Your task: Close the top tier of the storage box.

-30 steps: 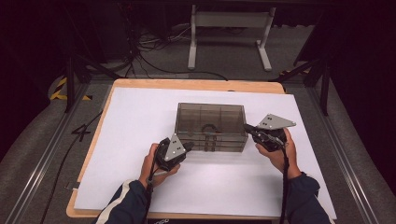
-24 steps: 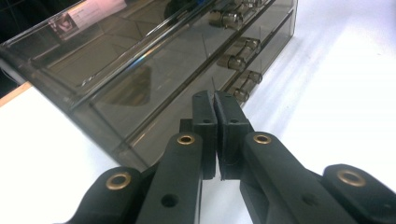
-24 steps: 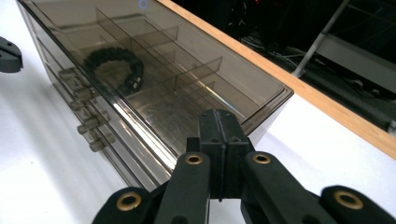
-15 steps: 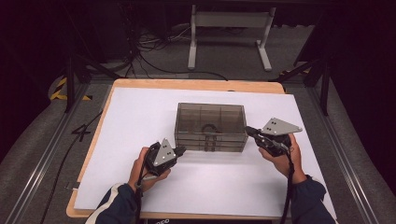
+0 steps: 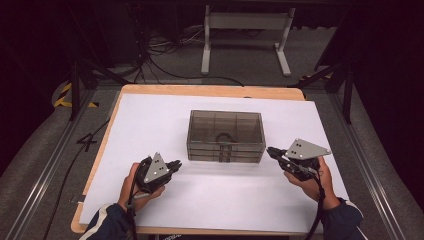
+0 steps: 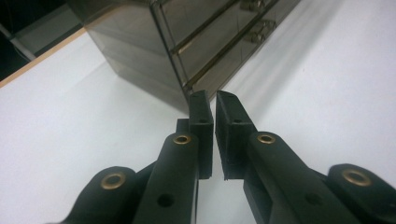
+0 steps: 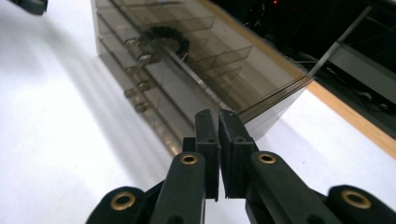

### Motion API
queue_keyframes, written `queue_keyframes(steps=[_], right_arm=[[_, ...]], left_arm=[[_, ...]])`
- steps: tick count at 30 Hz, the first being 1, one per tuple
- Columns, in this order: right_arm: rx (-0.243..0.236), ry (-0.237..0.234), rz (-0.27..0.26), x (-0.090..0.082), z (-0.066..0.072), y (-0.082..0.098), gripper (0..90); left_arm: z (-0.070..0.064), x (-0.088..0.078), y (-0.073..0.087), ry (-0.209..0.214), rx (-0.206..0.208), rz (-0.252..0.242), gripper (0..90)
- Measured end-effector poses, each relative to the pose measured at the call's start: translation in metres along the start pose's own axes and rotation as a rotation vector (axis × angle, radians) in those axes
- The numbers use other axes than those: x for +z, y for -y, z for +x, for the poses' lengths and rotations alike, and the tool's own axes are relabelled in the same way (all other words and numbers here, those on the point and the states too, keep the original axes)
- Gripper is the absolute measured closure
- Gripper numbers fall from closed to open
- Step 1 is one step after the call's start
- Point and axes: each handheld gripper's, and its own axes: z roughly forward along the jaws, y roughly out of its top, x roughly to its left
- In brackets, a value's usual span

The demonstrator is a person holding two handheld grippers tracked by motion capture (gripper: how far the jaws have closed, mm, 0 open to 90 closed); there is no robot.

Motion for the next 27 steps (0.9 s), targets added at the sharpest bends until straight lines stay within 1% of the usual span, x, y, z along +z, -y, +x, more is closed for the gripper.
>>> queue_keyframes(steps=[1, 3, 6, 8, 10, 12, 13, 17, 21, 22, 23, 24, 25, 26, 27], right_arm=[[-0.012, -0.001, 0.010, 0.000, 0.002, 0.002, 87.5], [-0.013, -0.008, 0.015, -0.001, 0.004, 0.005, 87.1], [-0.018, -0.002, 0.024, -0.002, 0.007, 0.011, 86.9], [-0.017, -0.003, 0.026, -0.002, 0.007, 0.012, 86.6], [-0.018, -0.004, 0.042, -0.002, 0.009, 0.017, 85.3], [-0.019, -0.006, 0.046, -0.002, 0.009, 0.019, 85.1], [-0.018, -0.011, 0.052, -0.003, 0.011, 0.022, 83.1], [-0.014, -0.012, 0.057, -0.004, 0.011, 0.028, 81.1], [0.000, -0.014, 0.062, -0.008, 0.010, 0.038, 75.2], [0.006, -0.009, 0.062, -0.009, 0.009, 0.041, 73.7], [0.021, -0.007, 0.061, -0.011, 0.008, 0.045, 70.8], [0.032, -0.011, 0.054, -0.013, 0.007, 0.048, 68.3], [0.042, -0.013, 0.045, -0.015, 0.006, 0.051, 65.9], [0.042, -0.013, 0.045, -0.015, 0.006, 0.051, 65.9], [0.050, -0.012, 0.039, -0.017, 0.005, 0.054, 64.2]], left_arm=[[0.001, -0.001, 0.002, 0.002, 0.001, 0.001, 83.8], [0.002, -0.005, 0.005, 0.000, -0.001, 0.007, 82.5], [0.003, -0.007, 0.007, 0.002, -0.002, 0.010, 81.2], [0.003, -0.010, 0.010, 0.001, 0.005, 0.018, 80.1], [0.003, -0.013, 0.013, 0.000, 0.013, 0.028, 78.7], [0.003, -0.014, 0.014, 0.000, 0.010, 0.028, 77.2], [0.004, -0.016, 0.015, -0.002, 0.010, 0.032, 76.8], [0.008, -0.021, 0.020, -0.010, 0.004, 0.041, 74.2], [0.010, -0.026, 0.027, -0.018, 0.012, 0.067, 66.5], [0.012, -0.027, 0.030, -0.021, -0.005, 0.066, 65.2], [0.013, -0.028, 0.031, -0.020, -0.012, 0.066, 62.8], [0.014, -0.030, 0.033, -0.022, -0.010, 0.068, 62.0], [0.015, -0.031, 0.035, -0.019, -0.021, 0.063, 60.3], [0.015, -0.031, 0.035, -0.019, -0.021, 0.063, 58.3], [0.016, -0.032, 0.038, -0.024, -0.033, 0.063, 58.3]])
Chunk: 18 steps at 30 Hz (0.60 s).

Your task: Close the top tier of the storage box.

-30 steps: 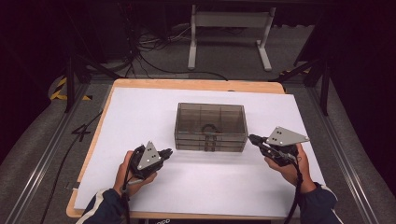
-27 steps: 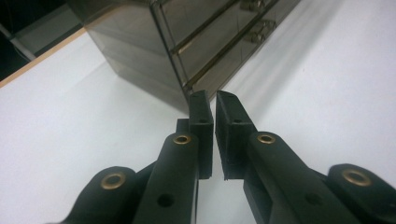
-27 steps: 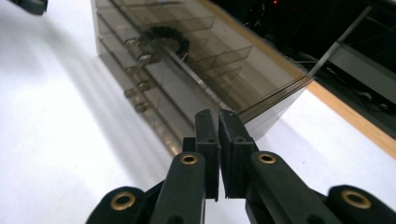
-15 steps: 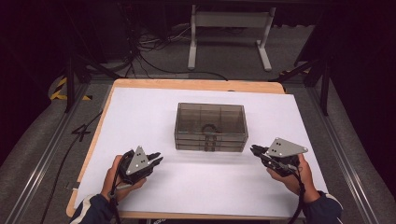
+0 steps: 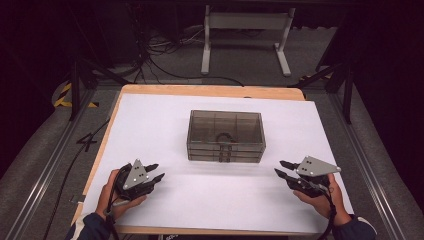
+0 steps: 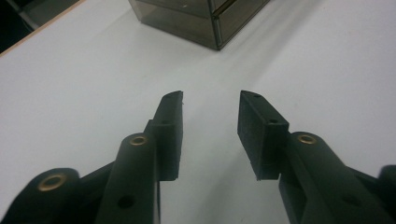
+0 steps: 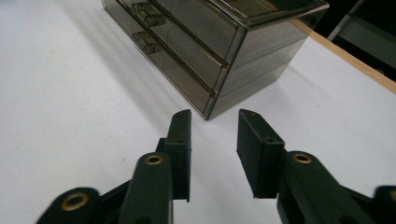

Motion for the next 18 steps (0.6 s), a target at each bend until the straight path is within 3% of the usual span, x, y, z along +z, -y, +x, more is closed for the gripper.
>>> queue_keyframes(steps=[2, 6, 7, 12, 18], right_arm=[[0.021, 0.007, -0.013, -0.004, -0.002, 0.012, 58.7], [0.055, 0.017, -0.014, -0.007, -0.005, 0.023, 53.8], [0.068, 0.024, -0.007, -0.009, -0.006, 0.030, 47.8], [0.102, 0.075, -0.012, -0.017, -0.010, 0.046, 34.8], [0.178, 0.121, -0.013, -0.026, -0.016, 0.070, 21.6]], left_arm=[[0.002, -0.001, 0.004, -0.006, -0.014, 0.015, 48.0], [0.007, -0.006, 0.012, -0.013, -0.033, 0.021, 44.1], [0.008, -0.008, 0.015, -0.040, -0.039, 0.026, 37.7], [0.010, -0.010, 0.024, -0.059, -0.059, 0.039, 27.1], [0.019, -0.019, 0.036, -0.052, -0.124, 0.006, 15.6]])
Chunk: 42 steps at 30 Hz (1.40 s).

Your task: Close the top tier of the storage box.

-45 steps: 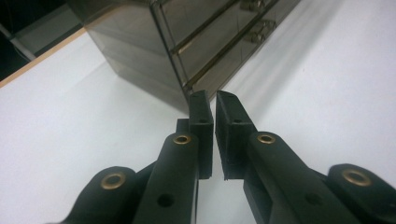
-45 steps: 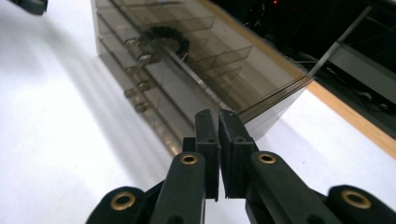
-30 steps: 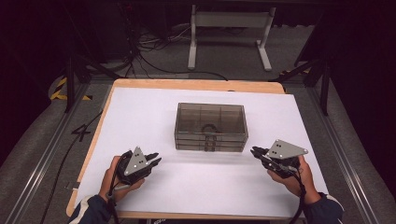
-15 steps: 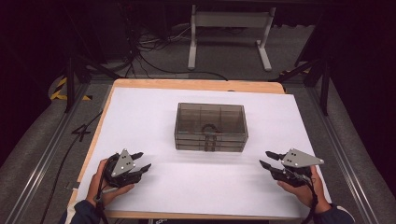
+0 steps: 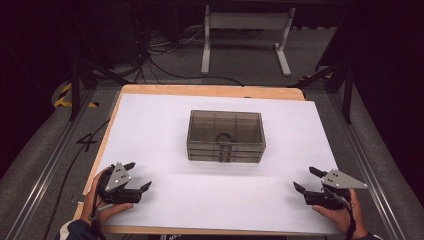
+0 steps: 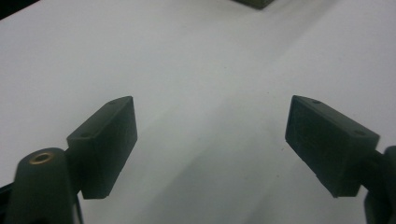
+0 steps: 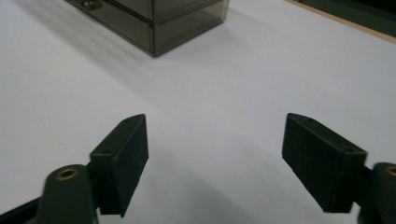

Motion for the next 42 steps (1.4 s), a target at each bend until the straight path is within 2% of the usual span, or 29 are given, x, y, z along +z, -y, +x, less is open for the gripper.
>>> queue_keyframes(steps=[5, 6, 7, 10, 15, 19, 30, 36, 42], right_arm=[[0.038, 0.029, -0.009, -0.006, -0.008, 0.013, 15.5], [0.048, 0.040, -0.018, -0.007, -0.011, 0.017, 14.1], [0.060, 0.056, -0.018, -0.008, -0.013, 0.020, 12.9], [0.098, 0.070, -0.031, -0.009, -0.017, 0.023, 10.8], [0.121, 0.069, -0.084, -0.013, -0.019, 0.027, 8.3], [0.148, 0.062, -0.092, -0.014, -0.021, 0.028, 7.5], [0.136, 0.074, -0.089, -0.014, -0.020, 0.028, 9.1], [0.142, 0.066, -0.076, -0.012, -0.020, 0.027, 9.1], [0.129, 0.063, -0.064, -0.011, -0.020, 0.027, 9.1]], left_arm=[[0.006, -0.005, 0.011, 0.009, -0.037, -0.017, 11.2], [0.006, -0.007, 0.012, 0.004, -0.053, -0.035, 11.2], [0.007, -0.008, 0.012, 0.004, -0.049, -0.047, 10.7], [0.009, -0.010, 0.015, 0.015, -0.073, -0.068, 9.0], [0.010, -0.012, 0.017, -0.010, -0.106, -0.096, 6.8], [0.010, -0.013, 0.018, -0.031, -0.115, -0.104, 5.6], [0.009, -0.013, 0.018, -0.038, -0.114, -0.106, 5.3], [0.009, -0.013, 0.017, -0.038, -0.111, -0.099, 5.4], [0.009, -0.013, 0.017, -0.041, -0.113, -0.093, 5.5]])
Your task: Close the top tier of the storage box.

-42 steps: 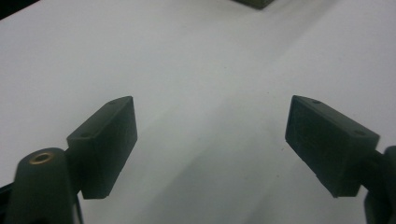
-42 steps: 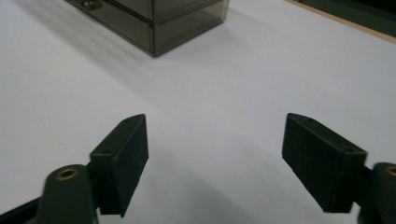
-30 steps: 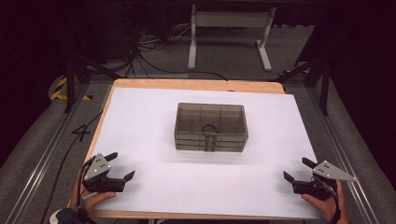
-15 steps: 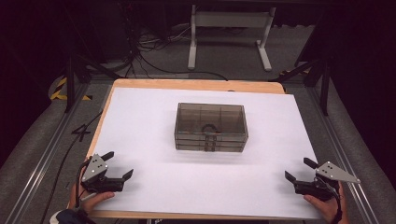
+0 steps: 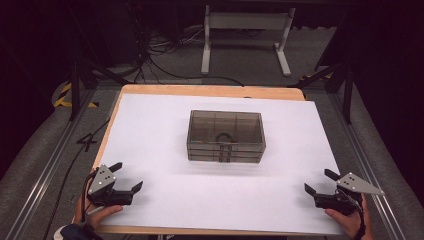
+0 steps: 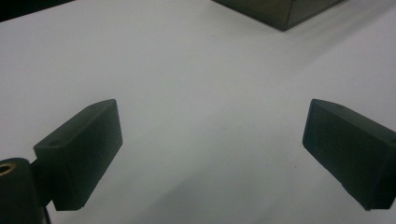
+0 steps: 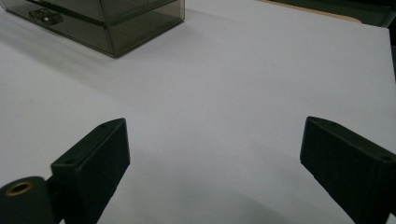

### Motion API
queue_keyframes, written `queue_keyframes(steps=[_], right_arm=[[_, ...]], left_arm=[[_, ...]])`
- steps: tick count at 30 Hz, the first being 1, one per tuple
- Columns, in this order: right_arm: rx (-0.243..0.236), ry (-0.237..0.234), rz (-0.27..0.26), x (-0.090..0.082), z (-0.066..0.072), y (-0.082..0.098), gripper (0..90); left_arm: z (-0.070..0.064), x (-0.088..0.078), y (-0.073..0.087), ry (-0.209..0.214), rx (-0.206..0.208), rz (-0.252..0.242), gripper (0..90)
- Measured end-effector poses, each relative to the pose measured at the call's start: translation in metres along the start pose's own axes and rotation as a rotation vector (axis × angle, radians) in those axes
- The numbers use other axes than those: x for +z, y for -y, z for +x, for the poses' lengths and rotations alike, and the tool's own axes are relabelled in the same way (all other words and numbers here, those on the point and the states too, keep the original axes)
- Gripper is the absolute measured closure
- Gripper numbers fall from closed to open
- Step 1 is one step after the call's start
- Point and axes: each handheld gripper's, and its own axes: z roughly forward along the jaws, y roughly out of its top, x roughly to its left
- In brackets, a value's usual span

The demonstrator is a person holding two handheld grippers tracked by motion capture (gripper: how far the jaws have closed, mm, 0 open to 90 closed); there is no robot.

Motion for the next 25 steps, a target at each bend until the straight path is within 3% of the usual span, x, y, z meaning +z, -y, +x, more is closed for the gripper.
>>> queue_keyframes(steps=[25], right_arm=[[-0.023, 0.014, 0.032, 0.0029, 0.0029, -0.0011, 8.0]], left_arm=[[-0.0006, 0.0018, -0.0009, -0.010, 0.004, 0.018, 5.5]])
